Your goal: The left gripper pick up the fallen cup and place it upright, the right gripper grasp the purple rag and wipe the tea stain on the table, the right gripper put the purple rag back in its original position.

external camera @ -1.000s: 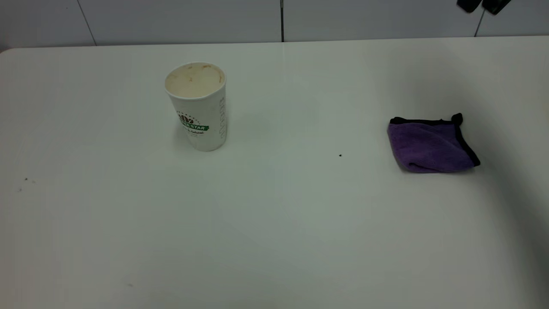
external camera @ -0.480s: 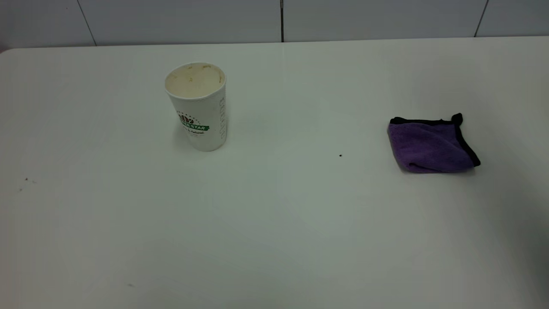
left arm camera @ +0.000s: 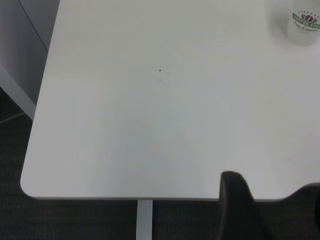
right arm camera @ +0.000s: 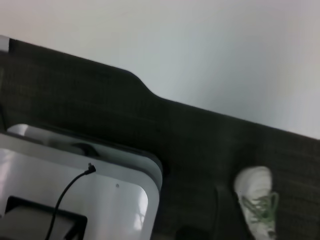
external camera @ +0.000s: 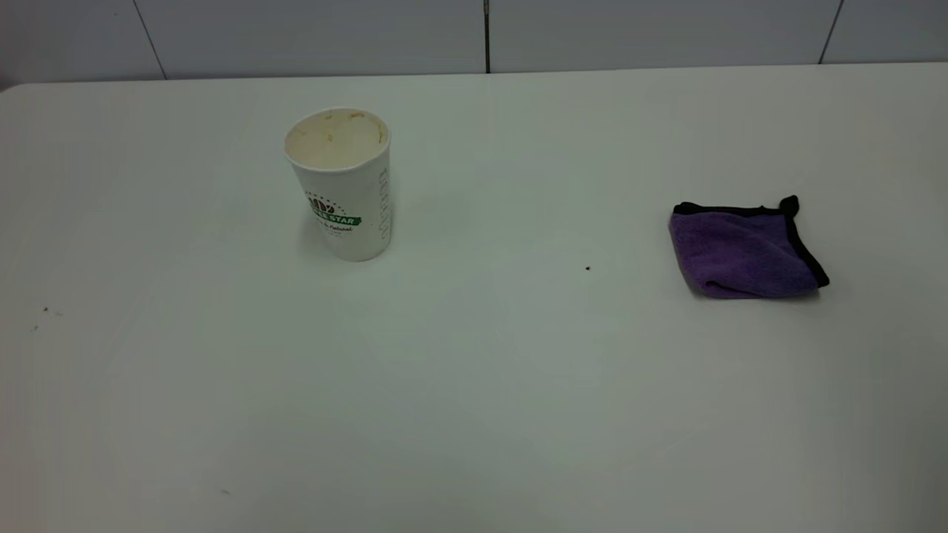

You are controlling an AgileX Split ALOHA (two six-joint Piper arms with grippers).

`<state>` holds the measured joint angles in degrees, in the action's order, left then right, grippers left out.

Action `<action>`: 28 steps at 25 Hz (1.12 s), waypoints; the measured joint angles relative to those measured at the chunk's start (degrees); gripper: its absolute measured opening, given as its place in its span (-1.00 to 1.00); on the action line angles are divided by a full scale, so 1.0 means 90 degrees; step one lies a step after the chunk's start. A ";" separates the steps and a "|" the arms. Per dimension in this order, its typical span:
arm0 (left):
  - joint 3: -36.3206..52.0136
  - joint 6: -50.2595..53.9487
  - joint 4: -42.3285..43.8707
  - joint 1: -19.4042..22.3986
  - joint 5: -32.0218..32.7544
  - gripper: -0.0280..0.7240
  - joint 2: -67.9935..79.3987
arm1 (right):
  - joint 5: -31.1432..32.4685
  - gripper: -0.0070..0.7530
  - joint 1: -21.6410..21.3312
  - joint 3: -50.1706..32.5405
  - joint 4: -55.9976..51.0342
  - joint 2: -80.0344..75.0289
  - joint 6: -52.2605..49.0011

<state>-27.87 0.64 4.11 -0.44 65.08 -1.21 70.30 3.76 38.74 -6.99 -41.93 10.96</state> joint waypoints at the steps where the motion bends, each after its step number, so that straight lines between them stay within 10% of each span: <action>1: 0.0000 0.0000 0.0000 0.0000 0.0000 0.18 0.0000 | -0.0042 0.27 0.0000 -0.0180 0.0007 0.0289 -0.0093; 28: 0.0000 0.0000 0.0000 0.0000 0.0000 0.18 0.0000 | -0.0731 0.28 -0.0224 -0.1307 0.0619 0.3620 -0.0944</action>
<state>-27.87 0.64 4.11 -0.44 65.08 -1.21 63.72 1.74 26.97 -1.42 -9.35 2.47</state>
